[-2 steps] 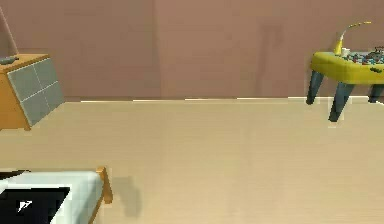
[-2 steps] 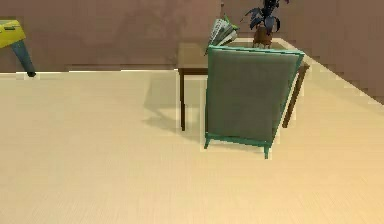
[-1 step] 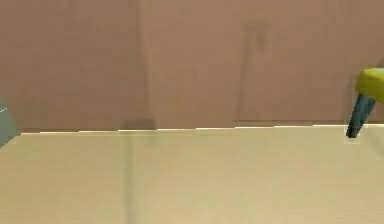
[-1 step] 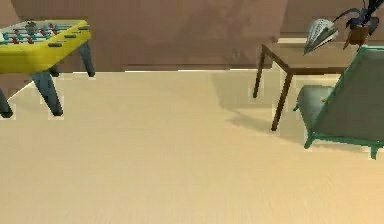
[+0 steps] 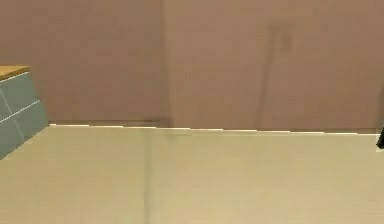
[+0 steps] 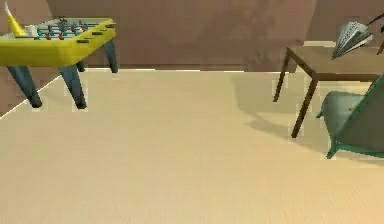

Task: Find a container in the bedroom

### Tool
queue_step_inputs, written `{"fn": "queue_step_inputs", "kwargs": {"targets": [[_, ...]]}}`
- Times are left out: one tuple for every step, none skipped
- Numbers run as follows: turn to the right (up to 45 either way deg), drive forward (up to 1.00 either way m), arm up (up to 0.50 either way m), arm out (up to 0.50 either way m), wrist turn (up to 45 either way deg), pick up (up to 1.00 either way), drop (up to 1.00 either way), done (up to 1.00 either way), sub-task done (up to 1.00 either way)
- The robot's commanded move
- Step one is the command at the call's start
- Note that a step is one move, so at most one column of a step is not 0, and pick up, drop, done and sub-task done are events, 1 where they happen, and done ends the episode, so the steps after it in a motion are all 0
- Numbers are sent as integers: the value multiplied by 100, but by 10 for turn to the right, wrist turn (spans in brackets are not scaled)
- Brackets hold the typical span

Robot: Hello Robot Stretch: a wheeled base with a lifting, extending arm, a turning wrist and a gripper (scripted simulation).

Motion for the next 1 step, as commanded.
{"fn": "queue_step_inputs", "kwargs": {"targets": [[0, 50, 0, 0, 0, 0, 0, 0, 0]]}}
